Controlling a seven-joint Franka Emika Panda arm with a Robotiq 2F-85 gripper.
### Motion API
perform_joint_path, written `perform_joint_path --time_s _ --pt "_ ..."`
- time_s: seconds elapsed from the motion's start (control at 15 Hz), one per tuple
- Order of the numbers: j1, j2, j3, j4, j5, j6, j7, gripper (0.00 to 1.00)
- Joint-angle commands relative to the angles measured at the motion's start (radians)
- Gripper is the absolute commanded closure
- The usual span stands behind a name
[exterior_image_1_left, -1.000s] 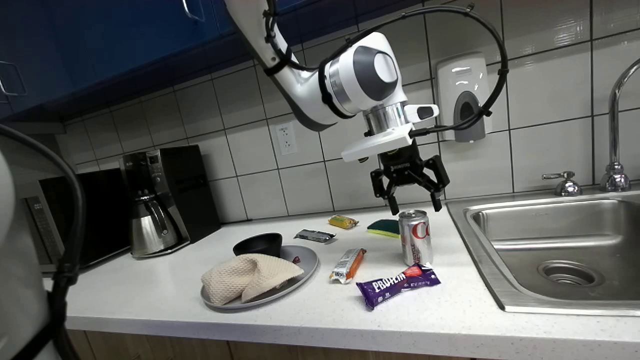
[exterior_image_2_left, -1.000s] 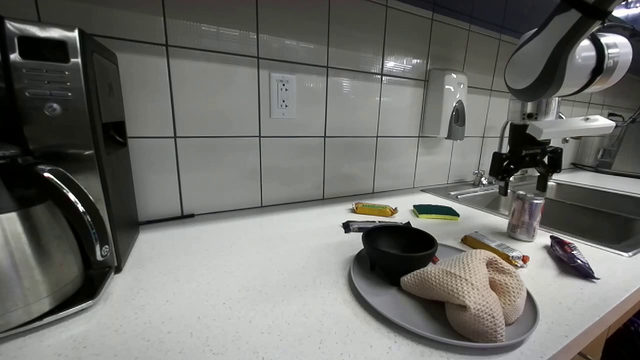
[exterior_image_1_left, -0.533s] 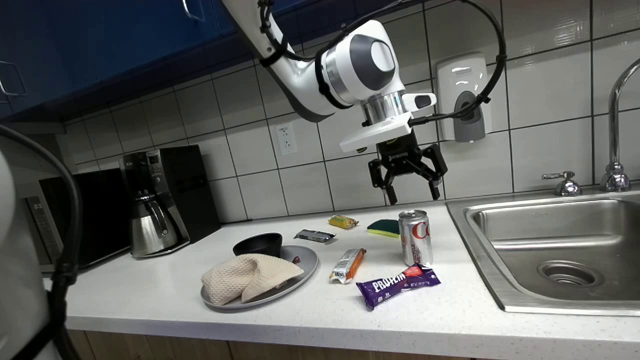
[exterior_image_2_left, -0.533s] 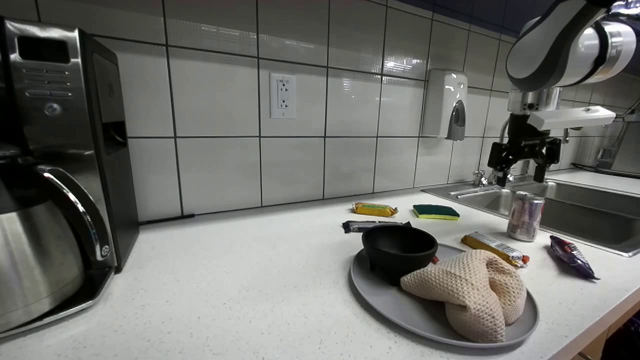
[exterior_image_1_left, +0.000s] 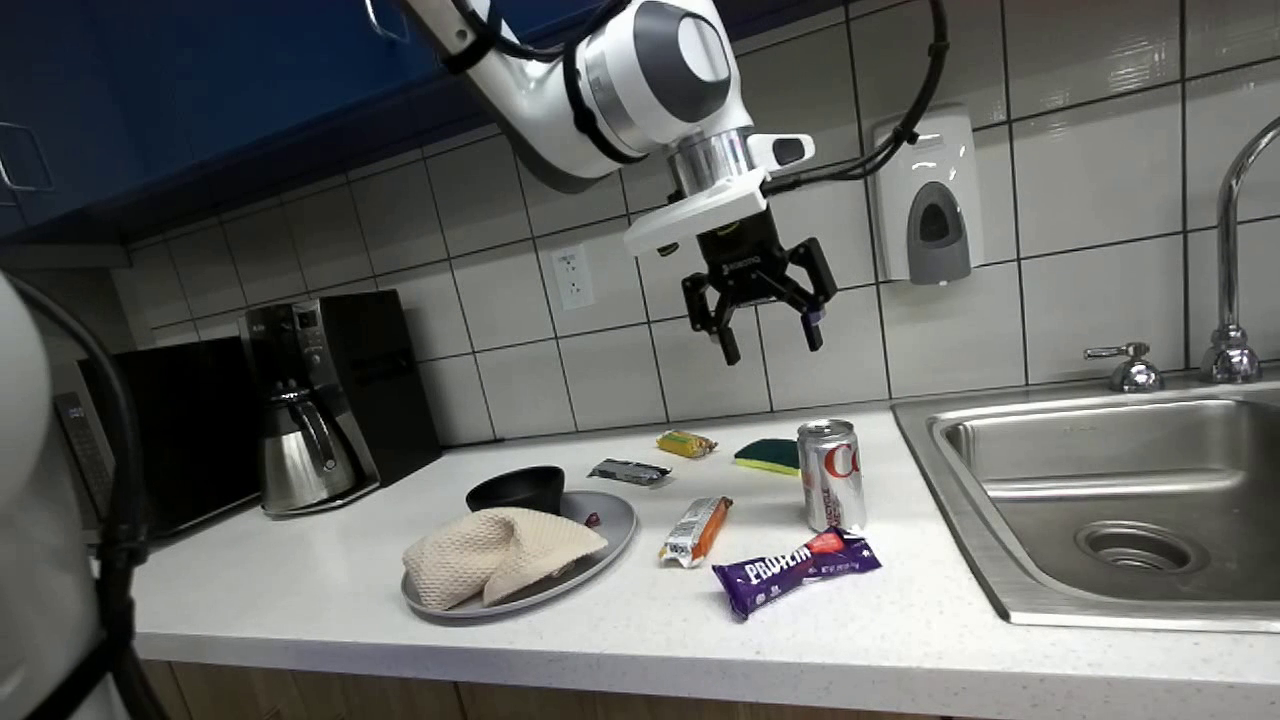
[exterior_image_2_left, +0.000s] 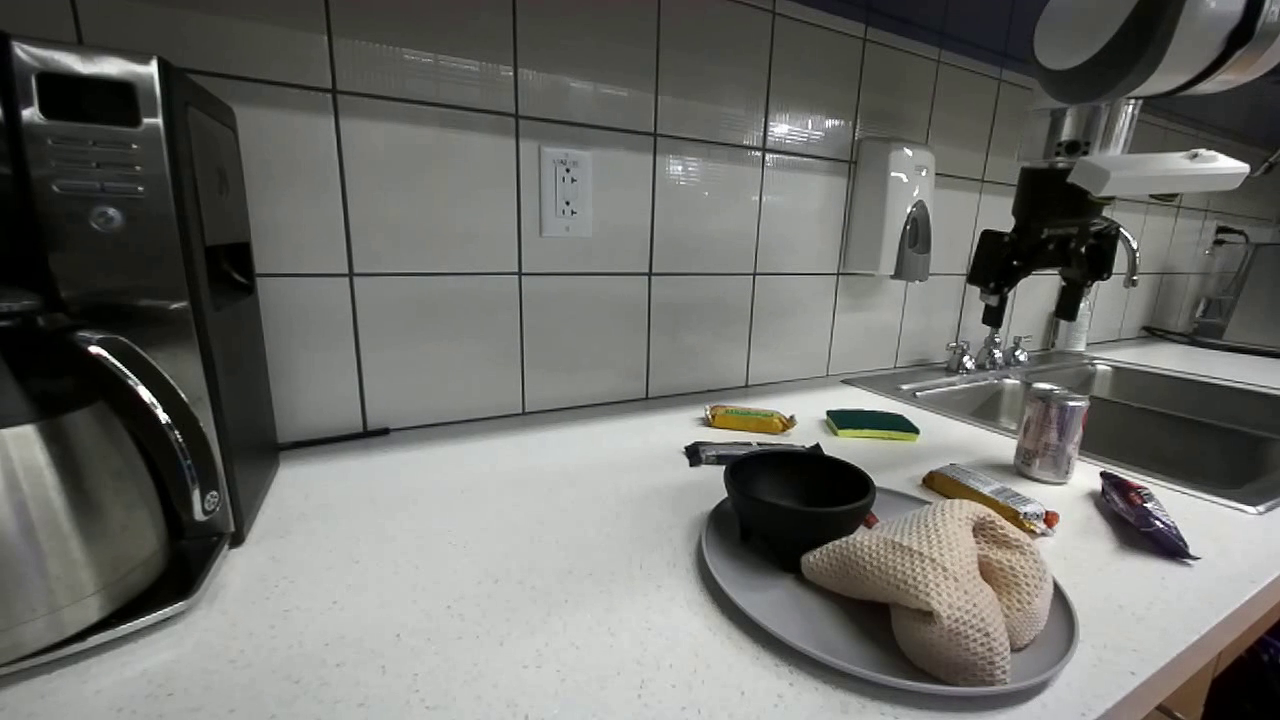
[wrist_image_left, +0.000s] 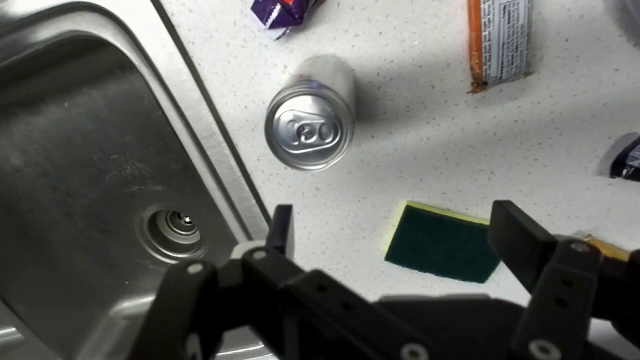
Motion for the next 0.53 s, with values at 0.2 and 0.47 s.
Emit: perform_joint_path --time_s 0.2,0.47 --pt "0.041 -0.152 0.044 -0.098 0.086 -0.084 -0.036 0.00" --pt "0.084 -0.172 0.074 -0.117 0.138 -0.102 -0.049 0.00"
